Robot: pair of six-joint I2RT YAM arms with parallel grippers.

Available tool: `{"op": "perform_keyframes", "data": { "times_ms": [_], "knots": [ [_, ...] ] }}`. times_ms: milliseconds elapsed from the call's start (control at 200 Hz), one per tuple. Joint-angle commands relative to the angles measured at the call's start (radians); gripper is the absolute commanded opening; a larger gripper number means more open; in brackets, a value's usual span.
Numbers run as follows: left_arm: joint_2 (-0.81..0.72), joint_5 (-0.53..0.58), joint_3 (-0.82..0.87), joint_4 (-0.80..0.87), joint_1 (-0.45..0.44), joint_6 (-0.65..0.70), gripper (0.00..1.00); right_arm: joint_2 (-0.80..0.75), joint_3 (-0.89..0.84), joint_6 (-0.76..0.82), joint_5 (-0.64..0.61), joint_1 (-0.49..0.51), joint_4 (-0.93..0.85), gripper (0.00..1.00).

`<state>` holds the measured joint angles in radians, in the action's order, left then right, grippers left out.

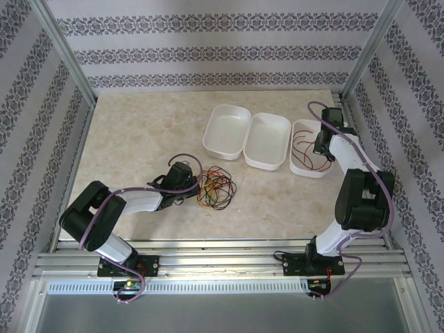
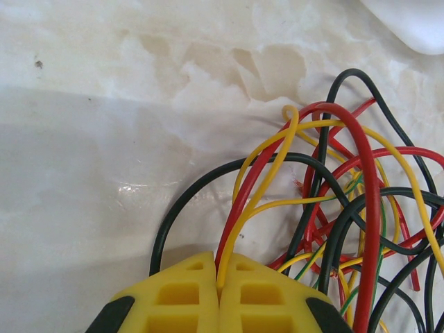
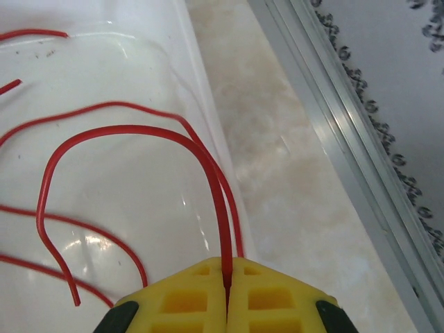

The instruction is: Untangle the cables

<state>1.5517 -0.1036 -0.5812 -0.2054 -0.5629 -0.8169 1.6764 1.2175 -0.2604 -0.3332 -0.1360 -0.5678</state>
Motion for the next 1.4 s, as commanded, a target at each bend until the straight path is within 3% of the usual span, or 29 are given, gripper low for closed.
{"op": "perform_keyframes", "data": {
  "times_ms": [0,205,470,794,1104,1394],
  "knots": [
    [-0.005,0.01,-0.003,0.028,-0.006,-0.013,0.0,0.066,0.069,-0.019,0.019,-0.01,0.025,0.0],
    [-0.015,0.015,0.001,0.037,-0.006,-0.014,0.0,0.191,0.15,-0.009,0.048,-0.009,0.022,0.0],
    [-0.024,0.021,0.003,0.041,-0.006,-0.015,0.0,0.211,0.17,0.013,0.072,-0.008,0.0,0.3],
    [-0.031,0.022,0.007,0.038,-0.005,-0.014,0.0,0.052,0.105,0.018,0.069,-0.008,-0.006,0.45],
    [-0.052,0.031,0.004,0.059,-0.007,-0.013,0.0,-0.142,-0.017,0.008,0.156,0.008,0.018,0.48],
    [-0.054,0.022,0.013,0.056,-0.006,-0.015,0.0,-0.336,-0.122,-0.017,0.139,0.094,-0.037,0.49]
  ]
}}
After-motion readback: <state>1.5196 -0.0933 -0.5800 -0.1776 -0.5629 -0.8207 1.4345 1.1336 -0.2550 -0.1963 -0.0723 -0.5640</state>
